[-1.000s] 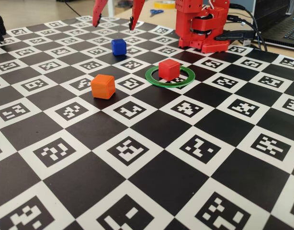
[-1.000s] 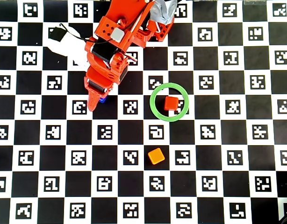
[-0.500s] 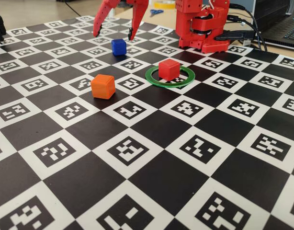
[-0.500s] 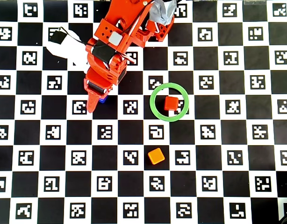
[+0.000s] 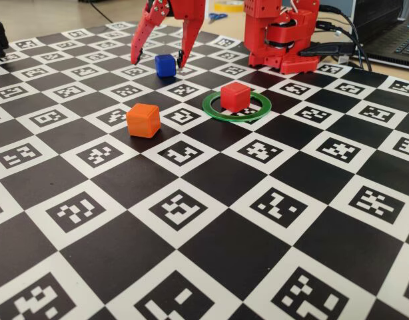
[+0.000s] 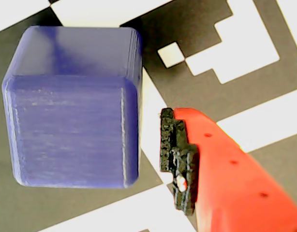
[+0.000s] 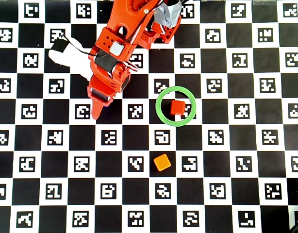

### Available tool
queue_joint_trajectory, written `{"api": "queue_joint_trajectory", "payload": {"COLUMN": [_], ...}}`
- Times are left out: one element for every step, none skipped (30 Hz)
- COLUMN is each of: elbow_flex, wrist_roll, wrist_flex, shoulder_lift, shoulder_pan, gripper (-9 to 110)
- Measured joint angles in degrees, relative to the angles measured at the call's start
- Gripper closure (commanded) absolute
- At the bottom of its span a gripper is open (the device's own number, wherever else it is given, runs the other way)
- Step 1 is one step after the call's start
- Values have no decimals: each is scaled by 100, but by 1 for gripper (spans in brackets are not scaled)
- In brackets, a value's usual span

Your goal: Grab the red cube then put it in the green circle then put the blue cube on top and finally the orange cube on top

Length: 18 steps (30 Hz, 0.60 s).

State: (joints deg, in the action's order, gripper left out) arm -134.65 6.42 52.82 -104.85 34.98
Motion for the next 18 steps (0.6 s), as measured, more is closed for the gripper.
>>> {"api": "queue_joint_trajectory", "payload": {"elbow_flex": [0,0,0,0,0,0,0,0,0,0,0,0,-18,-44,-62,-62,-70,-70], "wrist_roll": [0,9,9,53,79,88,114,132,149,167,149,176,193,176,176,176,176,176], "wrist_flex": [-26,-35,-62,-70,-70,-70,-70,-79,-88,-88,-88,-88,-88,-88,-105,-123,-132,-132], "shoulder_lift": [18,26,26,35,44,44,44,44,44,44,44,44,44,44,44,44,44,44], "shoulder_pan": [0,0,18,26,44,53,62,62,62,62,62,62,62,62,62,62,62,62], "gripper": [59,59,60,60,60,61,62,62,63,63,64,65,65,66,67,67,69,71]}}
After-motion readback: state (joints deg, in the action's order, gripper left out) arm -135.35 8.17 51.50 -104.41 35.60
